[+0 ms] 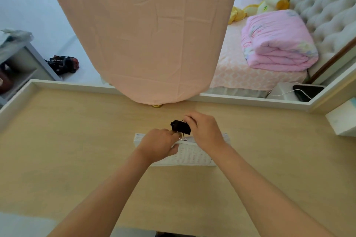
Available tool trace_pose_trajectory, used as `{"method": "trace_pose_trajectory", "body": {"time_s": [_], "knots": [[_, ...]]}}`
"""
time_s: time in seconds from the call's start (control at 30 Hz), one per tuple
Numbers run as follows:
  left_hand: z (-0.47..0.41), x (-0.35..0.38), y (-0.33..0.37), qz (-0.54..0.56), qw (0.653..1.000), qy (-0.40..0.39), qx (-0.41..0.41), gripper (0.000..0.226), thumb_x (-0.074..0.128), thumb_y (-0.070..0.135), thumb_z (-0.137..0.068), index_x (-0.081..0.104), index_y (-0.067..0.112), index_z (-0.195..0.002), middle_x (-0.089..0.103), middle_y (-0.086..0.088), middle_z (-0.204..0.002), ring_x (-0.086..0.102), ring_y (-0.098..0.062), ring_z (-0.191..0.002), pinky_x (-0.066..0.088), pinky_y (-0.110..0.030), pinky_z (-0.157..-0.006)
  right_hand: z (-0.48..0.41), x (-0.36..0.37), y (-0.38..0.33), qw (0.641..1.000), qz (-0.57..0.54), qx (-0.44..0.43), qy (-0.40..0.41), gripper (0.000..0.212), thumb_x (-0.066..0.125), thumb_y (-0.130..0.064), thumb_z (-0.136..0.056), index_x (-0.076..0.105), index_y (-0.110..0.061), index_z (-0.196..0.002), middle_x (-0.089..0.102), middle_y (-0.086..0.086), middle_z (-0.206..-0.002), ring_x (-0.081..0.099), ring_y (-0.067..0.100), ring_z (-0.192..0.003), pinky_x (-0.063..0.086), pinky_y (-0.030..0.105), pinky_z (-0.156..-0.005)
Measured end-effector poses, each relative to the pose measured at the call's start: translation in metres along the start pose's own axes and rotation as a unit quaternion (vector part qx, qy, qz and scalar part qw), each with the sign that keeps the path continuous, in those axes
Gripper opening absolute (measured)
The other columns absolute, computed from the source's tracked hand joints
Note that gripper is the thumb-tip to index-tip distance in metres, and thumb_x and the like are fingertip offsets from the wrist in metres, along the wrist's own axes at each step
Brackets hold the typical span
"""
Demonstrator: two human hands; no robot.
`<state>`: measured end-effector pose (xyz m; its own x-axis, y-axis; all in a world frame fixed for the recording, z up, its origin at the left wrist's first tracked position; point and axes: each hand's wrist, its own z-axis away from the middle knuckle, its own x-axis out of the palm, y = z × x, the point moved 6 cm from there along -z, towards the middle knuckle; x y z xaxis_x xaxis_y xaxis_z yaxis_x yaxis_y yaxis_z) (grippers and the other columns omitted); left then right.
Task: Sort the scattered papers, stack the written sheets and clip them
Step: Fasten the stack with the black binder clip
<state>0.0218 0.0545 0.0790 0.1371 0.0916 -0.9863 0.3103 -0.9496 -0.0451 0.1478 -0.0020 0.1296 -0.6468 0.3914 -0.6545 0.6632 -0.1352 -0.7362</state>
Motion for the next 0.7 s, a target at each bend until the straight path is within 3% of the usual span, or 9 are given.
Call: {"method": "trace_pose_trajectory", "body": {"time_s": [0.03, 0.13, 0.2, 0.33, 0.4, 0.5, 0.7], "knots": [[0.000, 0.000, -0.001, -0.001, 1.000, 0.003, 0.003, 0.026, 0.047, 0.037, -0.080, 0.064, 0.018, -0.084, 0.064, 0.006, -0.065, 0.059, -0.017, -0.048, 0.032, -0.023, -0.037, 0.002, 0.004, 0.004, 0.999, -0.027, 0.024, -0.025, 0.017, 0.064, -0.031, -0.093, 0.070, -0.021, -0.106, 0.070, -0.008, -0.092, 0.063, 0.010, -0.083, 0.052, 0.031, -0.076], [-0.002, -0.004, -0.001, -0.006, 1.000, 0.005, 0.016, 0.017, 0.071, 0.033, -0.071, 0.062, 0.019, -0.076, 0.061, 0.007, -0.059, 0.056, -0.015, -0.044, 0.021, -0.022, -0.040, 0.007, 0.015, 0.012, 0.987, -0.052, 0.071, -0.132, 0.071, 0.087, -0.044, -0.065, 0.052, -0.034, -0.126, 0.059, -0.019, -0.114, 0.057, -0.001, -0.107, 0.047, 0.020, -0.089], [-0.002, -0.004, 0.000, -0.011, 1.000, 0.006, 0.021, 0.018, 0.074, 0.034, -0.070, 0.062, 0.020, -0.075, 0.060, 0.007, -0.059, 0.058, -0.014, -0.046, 0.019, -0.023, -0.043, 0.006, 0.018, 0.015, 0.987, -0.027, 0.066, -0.141, 0.085, 0.091, -0.042, -0.055, 0.048, -0.035, -0.128, 0.057, -0.019, -0.117, 0.056, 0.001, -0.109, 0.046, 0.022, -0.091], [-0.002, -0.003, -0.002, -0.006, 1.000, 0.002, 0.011, 0.020, 0.076, 0.032, -0.071, 0.060, 0.022, -0.065, 0.057, 0.008, -0.055, 0.054, -0.013, -0.044, 0.018, -0.022, -0.043, 0.006, 0.015, 0.009, 0.992, -0.033, 0.055, -0.104, 0.077, 0.089, -0.043, -0.061, 0.049, -0.036, -0.127, 0.056, -0.020, -0.119, 0.057, -0.003, -0.107, 0.047, 0.018, -0.092], [-0.002, -0.001, -0.003, 0.010, 1.000, 0.000, 0.009, 0.013, 0.070, 0.033, -0.077, 0.065, 0.020, -0.076, 0.062, 0.007, -0.062, 0.057, -0.016, -0.048, 0.022, -0.023, -0.042, 0.006, 0.006, 0.007, 0.995, -0.053, 0.051, -0.074, 0.074, 0.089, -0.038, -0.065, 0.052, -0.032, -0.129, 0.059, -0.018, -0.120, 0.060, -0.002, -0.107, 0.049, 0.021, -0.096], [-0.005, 0.001, -0.007, 0.047, 0.999, -0.006, -0.004, 0.025, 0.052, 0.034, -0.090, 0.064, 0.018, -0.104, 0.066, 0.003, -0.079, 0.062, -0.023, -0.063, 0.035, -0.028, -0.047, 0.006, -0.017, 0.006, 0.996, -0.072, 0.040, -0.042, 0.066, 0.088, -0.027, -0.070, 0.057, -0.028, -0.128, 0.064, -0.018, -0.116, 0.064, 0.000, -0.106, 0.054, 0.026, -0.093], [-0.004, 0.002, -0.011, 0.086, 0.995, -0.036, -0.020, 0.025, 0.045, 0.036, -0.093, 0.060, 0.020, -0.104, 0.060, 0.005, -0.078, 0.053, -0.019, -0.061, 0.042, -0.030, -0.052, 0.010, -0.045, -0.008, 0.997, -0.058, -0.026, -0.033, 0.045, 0.080, -0.007, -0.080, 0.066, -0.017, -0.122, 0.068, -0.016, -0.107, 0.063, -0.004, -0.110, 0.057, 0.017, -0.083]]}}
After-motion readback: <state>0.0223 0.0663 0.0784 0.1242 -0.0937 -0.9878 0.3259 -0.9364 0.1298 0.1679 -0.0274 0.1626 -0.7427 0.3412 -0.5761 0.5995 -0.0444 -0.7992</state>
